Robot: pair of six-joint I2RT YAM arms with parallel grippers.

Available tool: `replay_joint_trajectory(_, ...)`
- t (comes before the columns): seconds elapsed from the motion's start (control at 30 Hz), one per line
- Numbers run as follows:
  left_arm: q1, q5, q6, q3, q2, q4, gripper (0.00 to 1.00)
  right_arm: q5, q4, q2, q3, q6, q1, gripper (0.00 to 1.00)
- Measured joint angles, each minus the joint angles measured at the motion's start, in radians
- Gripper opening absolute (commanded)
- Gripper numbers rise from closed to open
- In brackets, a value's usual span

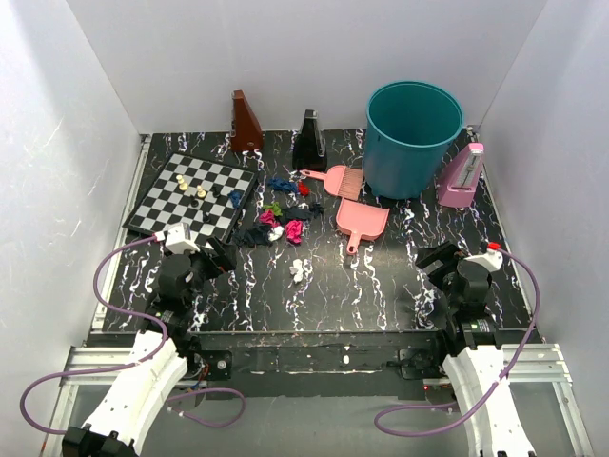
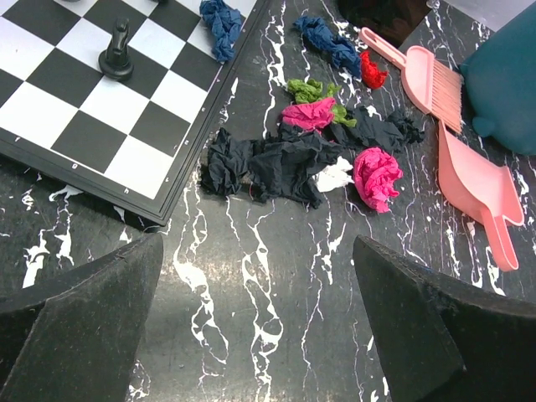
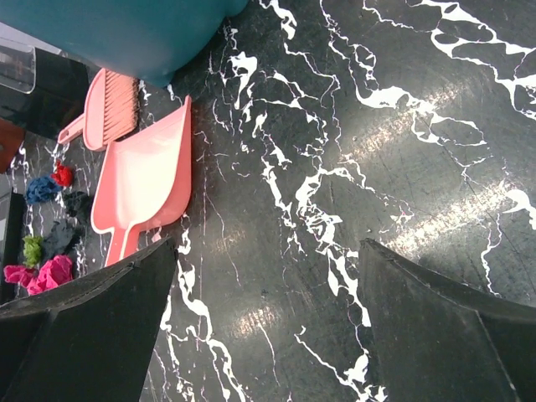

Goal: Sweep away the paper scraps from the table

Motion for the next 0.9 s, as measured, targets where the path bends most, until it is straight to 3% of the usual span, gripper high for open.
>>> replay_joint_trajectory(0.67,0.0,0.003,0.0,0.0,0.012,0.021,0.98,0.103,-0.08,-0.046,0.001,0.078,0.0,0.96)
replay_joint_trajectory(0.9,0.0,0.081,0.024,-0.006,0.008,0.061,0.98,0.017,-0.077,0.101,0.076,0.018,0.0,0.9)
